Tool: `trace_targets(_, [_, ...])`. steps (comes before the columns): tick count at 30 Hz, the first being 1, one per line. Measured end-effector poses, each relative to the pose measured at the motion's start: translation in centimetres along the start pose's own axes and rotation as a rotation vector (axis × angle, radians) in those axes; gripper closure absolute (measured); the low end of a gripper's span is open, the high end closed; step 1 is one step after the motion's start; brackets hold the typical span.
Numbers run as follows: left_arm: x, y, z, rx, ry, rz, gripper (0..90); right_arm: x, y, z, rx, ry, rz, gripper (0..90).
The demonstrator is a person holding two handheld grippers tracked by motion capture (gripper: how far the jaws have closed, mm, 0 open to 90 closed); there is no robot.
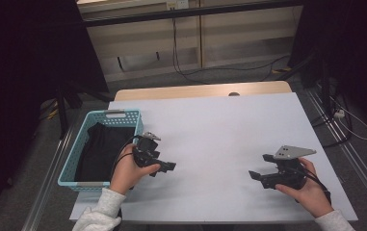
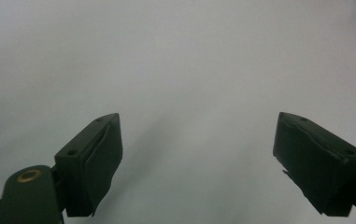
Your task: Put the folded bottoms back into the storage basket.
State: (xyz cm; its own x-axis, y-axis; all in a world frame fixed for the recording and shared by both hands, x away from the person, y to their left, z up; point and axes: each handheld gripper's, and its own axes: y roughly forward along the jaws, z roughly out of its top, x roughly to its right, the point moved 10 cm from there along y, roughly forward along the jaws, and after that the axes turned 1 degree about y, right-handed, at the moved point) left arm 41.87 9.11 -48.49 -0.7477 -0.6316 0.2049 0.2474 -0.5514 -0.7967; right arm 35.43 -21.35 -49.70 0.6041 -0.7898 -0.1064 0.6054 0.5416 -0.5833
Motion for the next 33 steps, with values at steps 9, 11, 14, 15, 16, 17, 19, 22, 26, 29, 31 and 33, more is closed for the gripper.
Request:
trace_targets(9, [0.3, 0.3, -0.8, 0.008, 0.0, -0.015, 14.3, 0.2, -0.4, -0.3, 0.002, 0.003, -0.008, 17.6])
trace_targets(11, [0.5, 0.4, -0.9, 0.016, -0.006, -0.02, 14.0, 0.3, -0.4, -0.4, -0.001, 0.004, -0.01, 17.6])
trace_targets(14, [0.7, 0.6, -1.3, 0.018, -0.004, -0.034, 13.6, 0.4, -0.4, -0.5, -0.004, 0.004, -0.011, 17.7])
trace_targets(15, [0.7, 0.6, -1.5, 0.013, 0.004, -0.036, 13.6, 0.3, -0.4, -0.5, -0.004, 0.006, -0.011, 17.6])
trace_targets(16, [0.8, 0.7, -1.6, 0.02, -0.004, -0.04, 13.5, 0.3, -0.5, -0.5, -0.003, 0.004, -0.012, 17.6])
trace_targets(17, [0.7, 0.8, -1.7, 0.02, 0.0, -0.04, 13.4, 0.3, -0.5, -0.5, -0.003, 0.003, -0.011, 17.6])
trace_targets(19, [0.9, 0.9, -2.0, 0.023, 0.004, -0.046, 13.1, 0.2, -0.5, -0.5, -0.001, 0.003, -0.011, 17.6])
trace_targets(22, [1.0, 0.9, -2.2, 0.026, 0.002, -0.052, 12.8, 0.3, -0.6, -0.7, -0.004, 0.008, -0.012, 17.5])
trace_targets(26, [1.0, 1.0, -2.7, 0.021, 0.004, -0.053, 12.2, 0.3, -0.7, -0.7, -0.002, 0.006, -0.015, 17.4])
trace_targets(29, [1.0, 0.8, -2.9, 0.027, 0.003, -0.052, 11.8, 0.4, -0.8, -0.8, -0.001, 0.01, -0.015, 17.4])
trace_targets(31, [1.0, 0.7, -3.1, 0.032, 0.004, -0.053, 11.4, 0.5, -0.8, -0.9, -0.005, 0.013, -0.018, 17.4])
trace_targets(33, [1.0, 0.7, -3.3, 0.03, 0.004, -0.052, 11.0, 0.5, -0.7, -0.9, -0.006, 0.012, -0.02, 17.4])
